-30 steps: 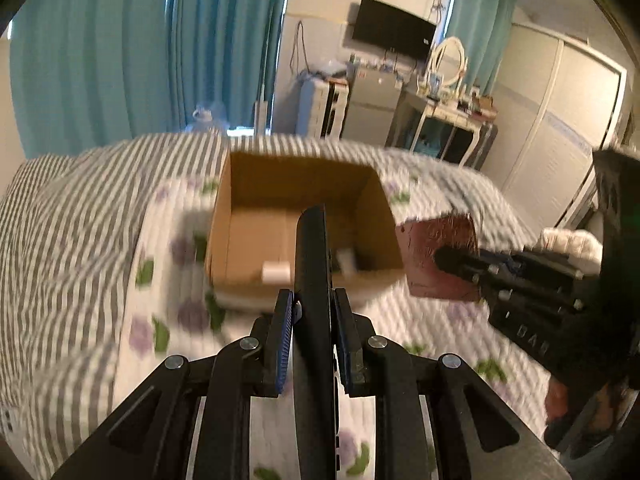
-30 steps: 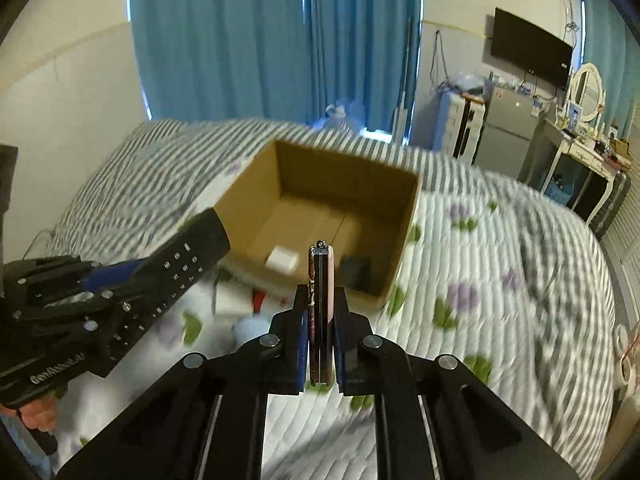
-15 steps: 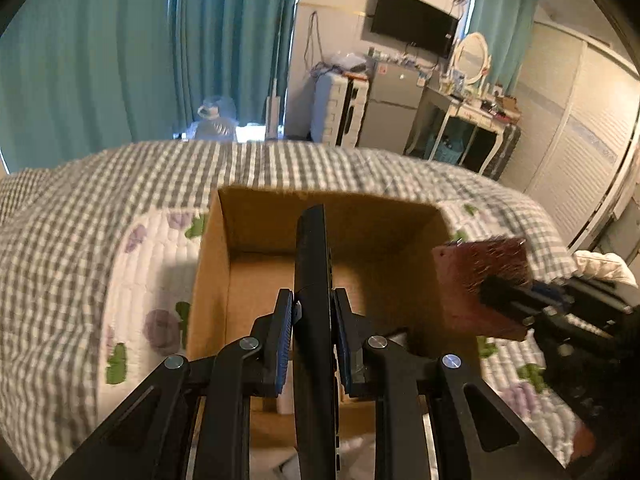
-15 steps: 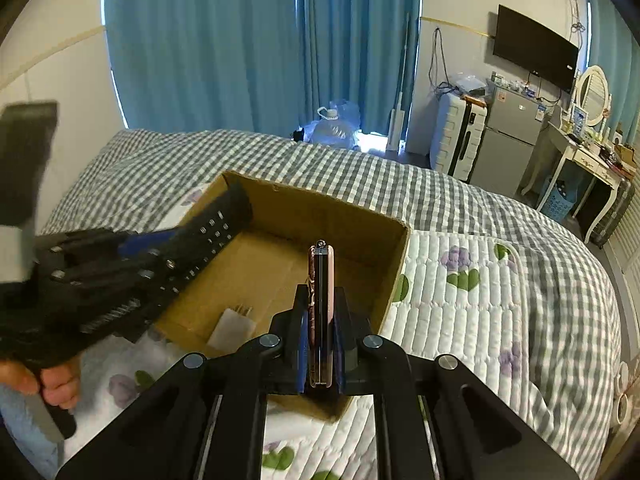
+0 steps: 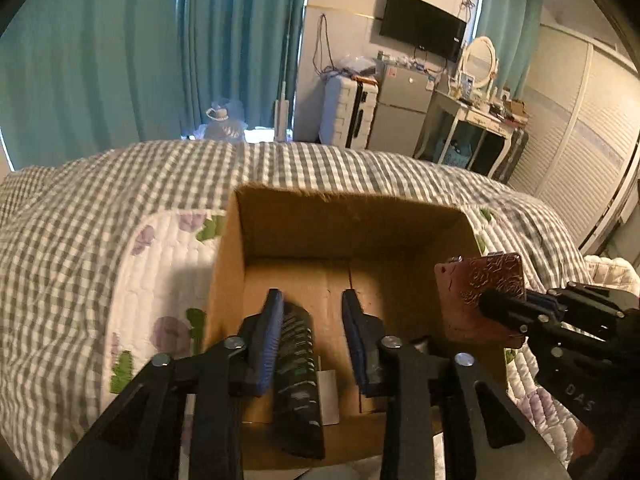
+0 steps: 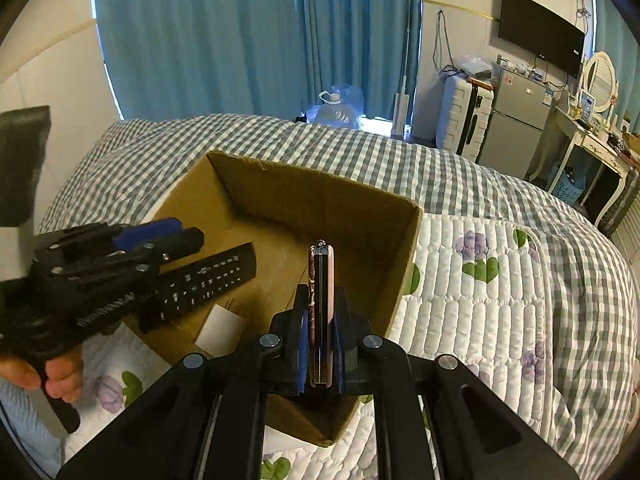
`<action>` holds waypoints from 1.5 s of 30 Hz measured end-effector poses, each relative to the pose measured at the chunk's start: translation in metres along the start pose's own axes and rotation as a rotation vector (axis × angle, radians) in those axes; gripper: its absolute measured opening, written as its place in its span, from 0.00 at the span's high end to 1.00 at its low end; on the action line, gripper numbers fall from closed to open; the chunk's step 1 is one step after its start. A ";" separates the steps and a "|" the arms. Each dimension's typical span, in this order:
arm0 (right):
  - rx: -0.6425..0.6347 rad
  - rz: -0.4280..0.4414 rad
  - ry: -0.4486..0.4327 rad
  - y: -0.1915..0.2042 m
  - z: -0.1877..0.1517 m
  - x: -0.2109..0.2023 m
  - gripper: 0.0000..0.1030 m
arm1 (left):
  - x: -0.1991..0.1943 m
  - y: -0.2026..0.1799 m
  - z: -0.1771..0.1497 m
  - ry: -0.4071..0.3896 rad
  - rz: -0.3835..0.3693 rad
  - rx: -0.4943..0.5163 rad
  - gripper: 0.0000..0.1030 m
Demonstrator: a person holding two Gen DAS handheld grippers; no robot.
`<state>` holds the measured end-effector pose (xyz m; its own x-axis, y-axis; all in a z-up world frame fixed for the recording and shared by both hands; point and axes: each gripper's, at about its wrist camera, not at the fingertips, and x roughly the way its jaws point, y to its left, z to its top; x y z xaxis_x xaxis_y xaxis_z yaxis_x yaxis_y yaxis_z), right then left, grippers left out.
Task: Organize rigid objects
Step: 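Carry the remote into the box and release while the right releases the phone case there, then grasp the white hair dryer with the right tool while the left grasps the blue earbud case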
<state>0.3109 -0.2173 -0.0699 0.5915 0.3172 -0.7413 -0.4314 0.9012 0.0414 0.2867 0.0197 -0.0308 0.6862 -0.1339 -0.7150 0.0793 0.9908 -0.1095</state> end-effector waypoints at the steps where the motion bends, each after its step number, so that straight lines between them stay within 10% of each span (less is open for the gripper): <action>1: 0.000 0.005 -0.001 0.001 0.002 0.000 0.91 | -0.004 0.000 0.001 -0.007 0.004 0.002 0.65; 11: 0.019 0.075 0.065 0.017 0.018 0.052 0.91 | -0.015 0.017 -0.003 -0.027 0.069 0.008 0.64; 14: 0.024 0.044 0.102 0.020 0.014 0.066 0.90 | -0.020 0.019 -0.008 -0.029 0.076 0.011 0.50; 18: 0.020 -0.035 0.043 0.018 0.012 0.044 0.47 | -0.036 0.018 -0.017 -0.041 0.086 0.017 0.39; 26: 0.008 -0.153 -0.040 0.021 -0.002 -0.048 0.26 | -0.097 0.014 -0.051 -0.091 0.146 0.024 0.01; 34: 0.057 -0.198 -0.026 0.026 -0.072 -0.092 0.09 | -0.114 0.017 -0.106 -0.072 0.139 -0.029 0.00; 45: 0.167 -0.146 0.142 0.036 -0.130 -0.014 0.09 | -0.071 0.017 -0.140 -0.018 0.196 -0.029 0.00</action>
<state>0.1984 -0.2280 -0.1451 0.5327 0.1463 -0.8336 -0.2228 0.9744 0.0287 0.1381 0.0435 -0.0791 0.6990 0.0617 -0.7124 -0.0777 0.9969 0.0101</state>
